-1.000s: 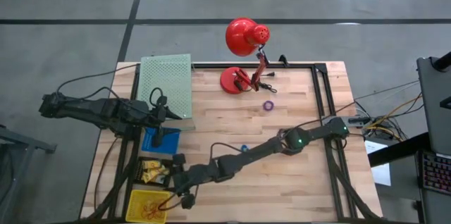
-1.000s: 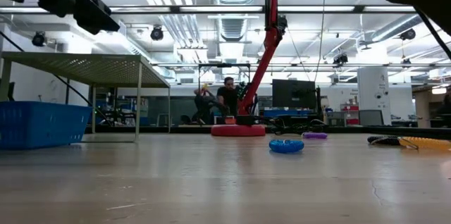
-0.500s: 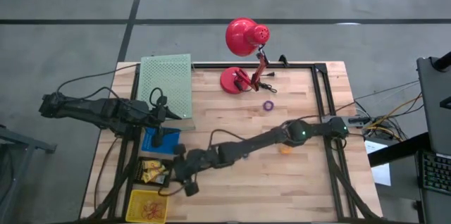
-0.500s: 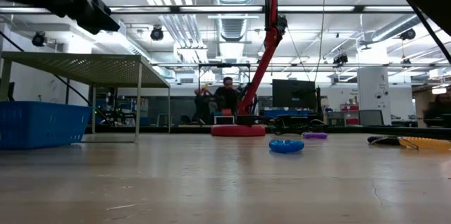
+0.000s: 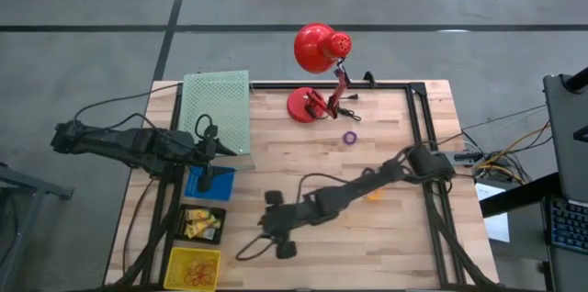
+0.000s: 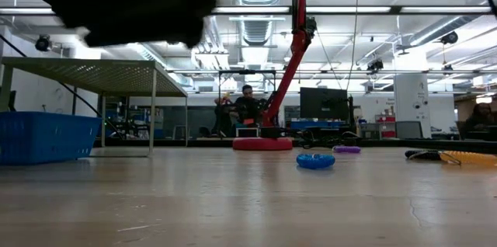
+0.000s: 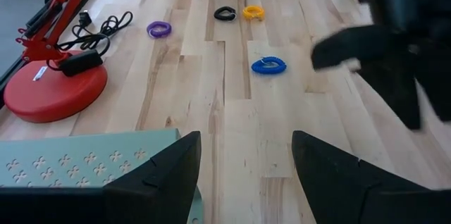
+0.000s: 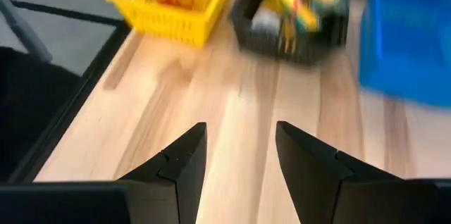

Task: Pick & Place Office Desk Supplies
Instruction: Put the blue spring rubber band into the blue bin

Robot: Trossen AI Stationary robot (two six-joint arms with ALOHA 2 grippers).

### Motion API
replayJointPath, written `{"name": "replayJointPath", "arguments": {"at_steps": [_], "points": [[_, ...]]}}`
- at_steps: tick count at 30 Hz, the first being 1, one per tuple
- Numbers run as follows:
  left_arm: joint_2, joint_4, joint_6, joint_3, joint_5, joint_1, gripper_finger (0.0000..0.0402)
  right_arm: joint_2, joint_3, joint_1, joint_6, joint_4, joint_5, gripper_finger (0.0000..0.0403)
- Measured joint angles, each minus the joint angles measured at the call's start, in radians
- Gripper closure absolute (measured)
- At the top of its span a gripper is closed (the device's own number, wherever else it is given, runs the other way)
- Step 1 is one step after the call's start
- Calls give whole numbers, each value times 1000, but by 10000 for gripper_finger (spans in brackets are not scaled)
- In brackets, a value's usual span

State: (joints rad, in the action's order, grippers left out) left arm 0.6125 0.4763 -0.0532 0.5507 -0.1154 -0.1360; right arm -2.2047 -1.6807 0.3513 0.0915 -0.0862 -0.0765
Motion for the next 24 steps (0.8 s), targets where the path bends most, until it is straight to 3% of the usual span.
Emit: {"name": "replayJointPath", "arguments": {"at_steps": [7, 10, 15, 24], "points": [[0, 1, 0, 0, 0, 0, 171, 192, 247, 34, 218, -97, -14, 236], [0, 1, 0, 0, 0, 0, 171, 293, 338, 47, 258, -94, -97, 236], [0, 1, 0, 0, 0, 0, 171, 465, 476, 71, 239, -90, -258, 236], [0, 0, 0, 0, 0, 0, 171, 774, 719, 79, 76, -66, -424, 236]]}}
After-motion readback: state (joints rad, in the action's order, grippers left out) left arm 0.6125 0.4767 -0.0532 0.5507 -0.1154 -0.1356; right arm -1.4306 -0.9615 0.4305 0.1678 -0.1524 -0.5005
